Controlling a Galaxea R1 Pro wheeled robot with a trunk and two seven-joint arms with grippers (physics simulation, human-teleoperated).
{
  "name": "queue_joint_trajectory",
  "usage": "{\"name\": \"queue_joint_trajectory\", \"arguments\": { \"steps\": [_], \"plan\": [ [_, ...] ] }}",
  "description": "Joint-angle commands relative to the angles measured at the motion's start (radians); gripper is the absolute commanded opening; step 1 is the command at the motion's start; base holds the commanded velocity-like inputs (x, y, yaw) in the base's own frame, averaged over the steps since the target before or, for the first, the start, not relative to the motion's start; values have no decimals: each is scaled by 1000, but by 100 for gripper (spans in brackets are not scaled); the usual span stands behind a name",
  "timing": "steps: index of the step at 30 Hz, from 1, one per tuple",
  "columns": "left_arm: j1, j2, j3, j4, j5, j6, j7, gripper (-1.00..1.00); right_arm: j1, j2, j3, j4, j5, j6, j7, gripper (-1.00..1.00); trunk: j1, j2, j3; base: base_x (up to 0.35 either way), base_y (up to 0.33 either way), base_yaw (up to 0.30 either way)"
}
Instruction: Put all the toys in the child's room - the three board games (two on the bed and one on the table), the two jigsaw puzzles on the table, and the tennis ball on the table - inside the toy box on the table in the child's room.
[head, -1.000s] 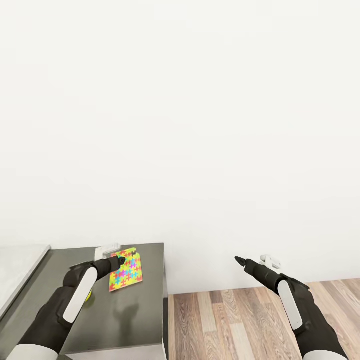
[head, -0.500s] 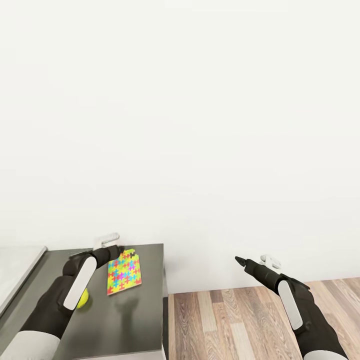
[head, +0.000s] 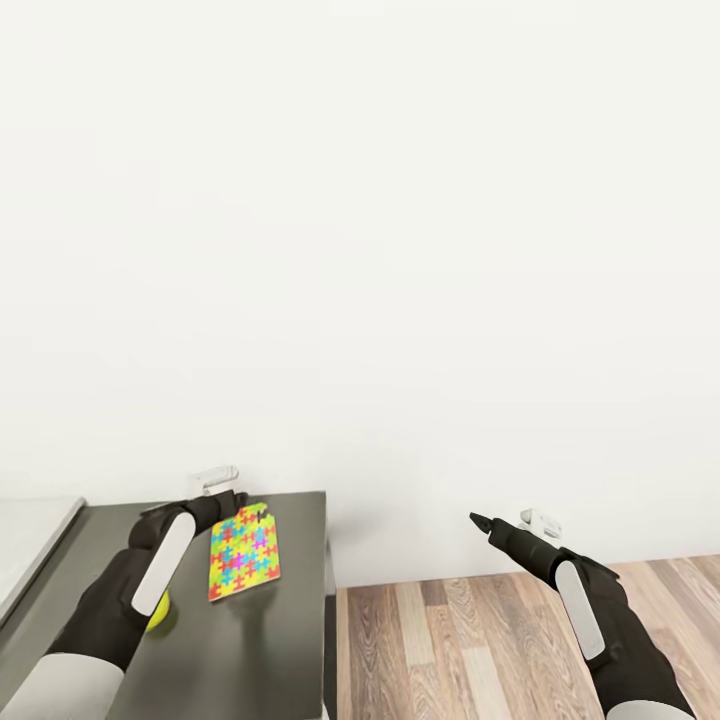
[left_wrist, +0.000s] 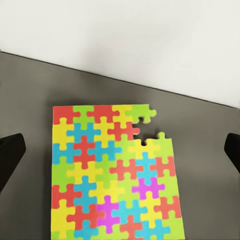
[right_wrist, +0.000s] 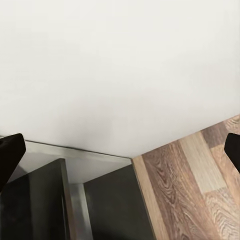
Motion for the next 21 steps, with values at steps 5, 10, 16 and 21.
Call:
{"name": "queue_joint_trajectory", "arguments": {
  "steps": [5,10,16,21],
  "plan": [
    [-1,-4,-3,27,-20,-34,11,100,-1,0,-2,-1,-1,6,4,100,1,-2,-10,150,0,0],
    [-1,-6,-4,34,-38,-41,12,100,-1,-1,-2,-1,-1,6,4,100,1,-2,-18,155,0,0],
    [-1,-3,-5,28,-46,-31,12,100,-1,-1,-2,-1,-1,6,4,100,1,-2,-27,58,0,0],
    [-1,-3,-5,18,-47,15,19,100,-1,0,-2,-1,-1,5,4,100,1,-2,-31,17,0,0]
  ]
}}
